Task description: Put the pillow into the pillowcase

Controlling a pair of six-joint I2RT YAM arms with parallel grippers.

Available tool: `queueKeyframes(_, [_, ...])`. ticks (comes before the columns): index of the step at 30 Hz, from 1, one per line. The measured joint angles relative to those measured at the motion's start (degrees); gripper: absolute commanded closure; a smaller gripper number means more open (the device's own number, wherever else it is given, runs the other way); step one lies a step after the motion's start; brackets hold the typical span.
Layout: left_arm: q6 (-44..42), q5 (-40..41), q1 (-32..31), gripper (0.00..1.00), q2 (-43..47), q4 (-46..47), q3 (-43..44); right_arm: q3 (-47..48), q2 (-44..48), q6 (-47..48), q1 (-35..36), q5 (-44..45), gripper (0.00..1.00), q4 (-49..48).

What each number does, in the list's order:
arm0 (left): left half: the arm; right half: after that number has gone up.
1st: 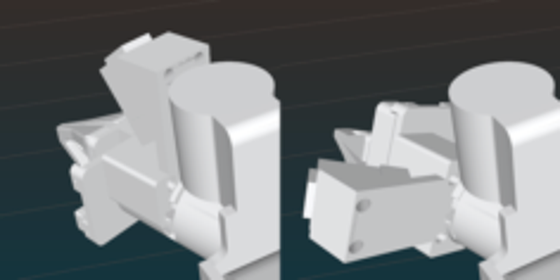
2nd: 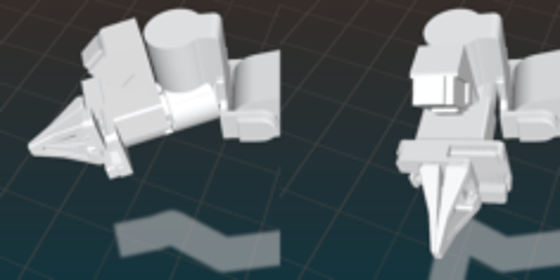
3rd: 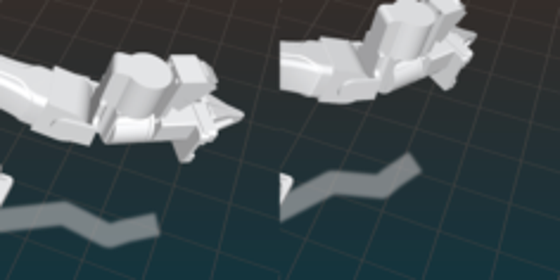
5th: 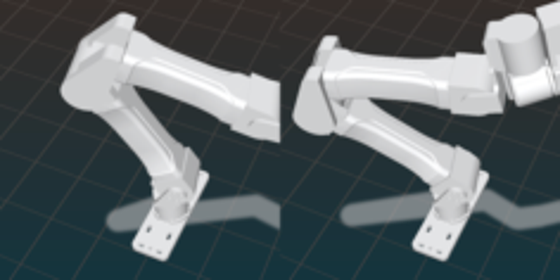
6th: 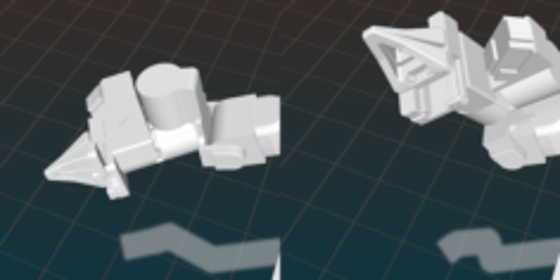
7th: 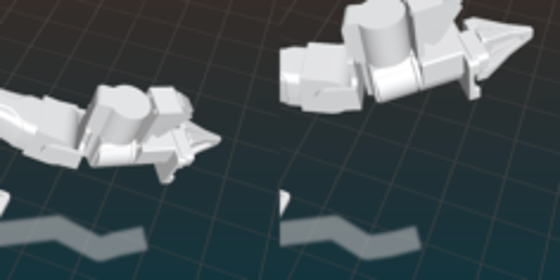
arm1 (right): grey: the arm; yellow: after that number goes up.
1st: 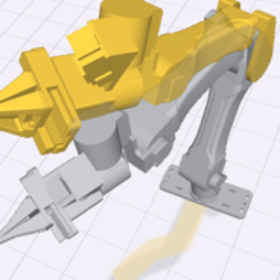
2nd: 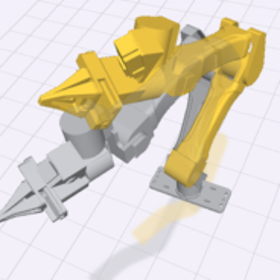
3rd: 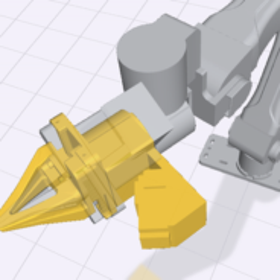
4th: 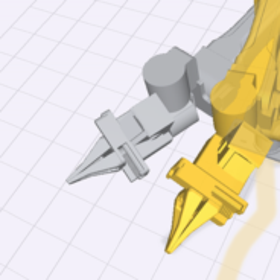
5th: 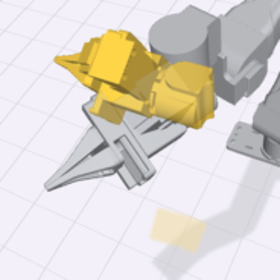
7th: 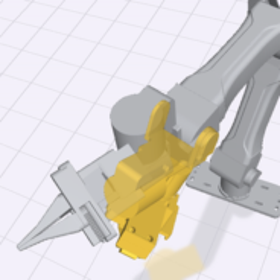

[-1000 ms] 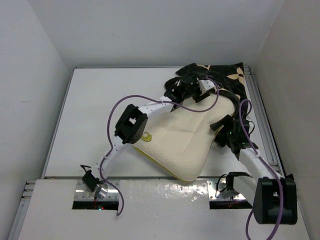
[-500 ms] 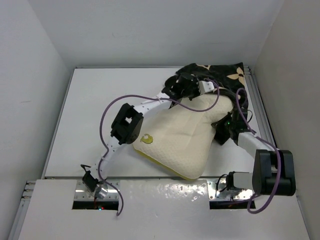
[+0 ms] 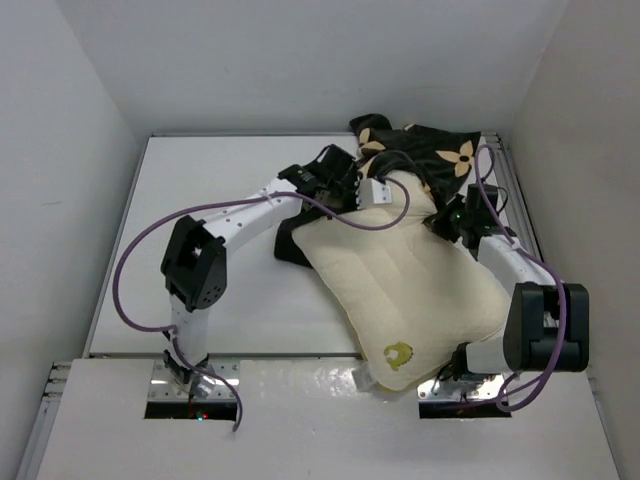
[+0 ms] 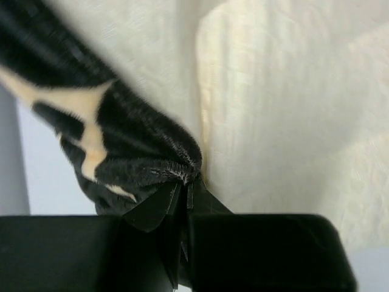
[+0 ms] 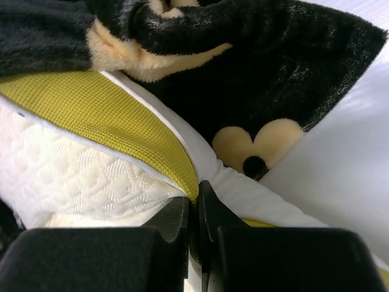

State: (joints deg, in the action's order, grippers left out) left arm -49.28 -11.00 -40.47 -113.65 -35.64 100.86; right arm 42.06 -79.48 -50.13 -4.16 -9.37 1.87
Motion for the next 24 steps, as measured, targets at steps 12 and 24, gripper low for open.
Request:
queueKeyframes(12, [7.3, 2.7, -1.9, 0.24, 4.0, -21.2, 0.5, -2.3, -0.2, 3.8, 12.5, 1.9, 0.79, 0.8])
queueKeyframes(24, [21.0, 14.8, -0.9, 0.29, 0.4, -2.6, 7.5, -2.3, 1.6, 8.4, 14.4, 2.3, 0.59, 1.0])
